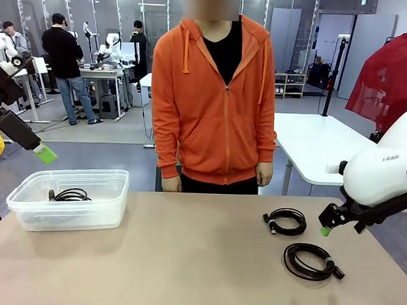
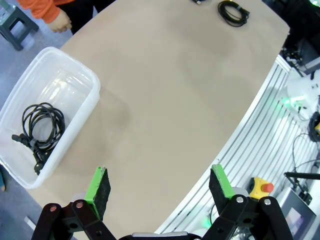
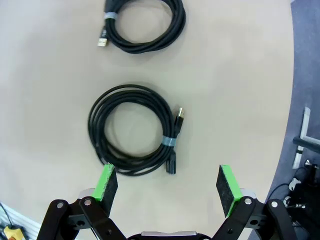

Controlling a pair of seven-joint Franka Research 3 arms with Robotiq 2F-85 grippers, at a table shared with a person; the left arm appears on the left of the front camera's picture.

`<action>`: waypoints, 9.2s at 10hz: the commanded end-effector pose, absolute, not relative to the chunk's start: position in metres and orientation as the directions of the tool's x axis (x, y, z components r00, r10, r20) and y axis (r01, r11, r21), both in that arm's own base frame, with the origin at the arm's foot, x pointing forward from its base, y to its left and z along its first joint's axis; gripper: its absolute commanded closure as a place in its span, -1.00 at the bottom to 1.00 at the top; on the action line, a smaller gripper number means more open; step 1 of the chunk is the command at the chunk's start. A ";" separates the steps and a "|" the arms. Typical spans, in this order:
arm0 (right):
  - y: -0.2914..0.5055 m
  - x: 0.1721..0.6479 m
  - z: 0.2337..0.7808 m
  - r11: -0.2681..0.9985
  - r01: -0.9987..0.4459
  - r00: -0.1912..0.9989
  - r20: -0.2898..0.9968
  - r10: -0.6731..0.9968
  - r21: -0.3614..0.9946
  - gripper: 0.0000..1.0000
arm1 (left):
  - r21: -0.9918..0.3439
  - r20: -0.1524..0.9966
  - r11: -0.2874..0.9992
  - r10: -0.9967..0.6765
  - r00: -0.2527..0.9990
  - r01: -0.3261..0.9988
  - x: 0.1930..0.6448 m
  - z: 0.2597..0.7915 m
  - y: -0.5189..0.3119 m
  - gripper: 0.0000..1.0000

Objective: Organize and store the cables.
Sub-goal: Place the USB Extension Cable into the Organizing box.

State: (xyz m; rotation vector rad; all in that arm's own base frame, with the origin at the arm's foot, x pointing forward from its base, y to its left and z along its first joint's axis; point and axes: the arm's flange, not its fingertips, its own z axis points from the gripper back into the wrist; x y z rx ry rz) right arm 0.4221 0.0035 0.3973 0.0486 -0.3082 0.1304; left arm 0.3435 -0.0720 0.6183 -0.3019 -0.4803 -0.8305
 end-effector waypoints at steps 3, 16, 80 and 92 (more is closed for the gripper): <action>0.007 0.429 0.347 0.997 -0.055 0.962 0.265 0.066 -0.050 -1.00 | -0.074 0.523 0.638 -0.629 0.575 0.766 0.343 0.619 -0.072 -1.00; 0.006 0.451 0.302 0.999 0.022 0.981 0.193 -0.017 -0.027 -0.52 | -0.074 0.523 0.638 -0.629 0.575 0.766 0.343 0.619 -0.072 -1.00; 0.049 0.359 0.555 0.739 -0.645 0.730 0.441 0.521 0.195 -1.00 | -0.074 0.523 0.638 -0.629 0.575 0.766 0.343 0.619 -0.072 -1.00; -0.008 0.336 0.536 0.531 -0.841 0.499 0.523 0.691 0.101 -1.00 | -0.102 0.396 0.759 -0.562 0.726 0.643 0.354 0.493 -0.258 -1.00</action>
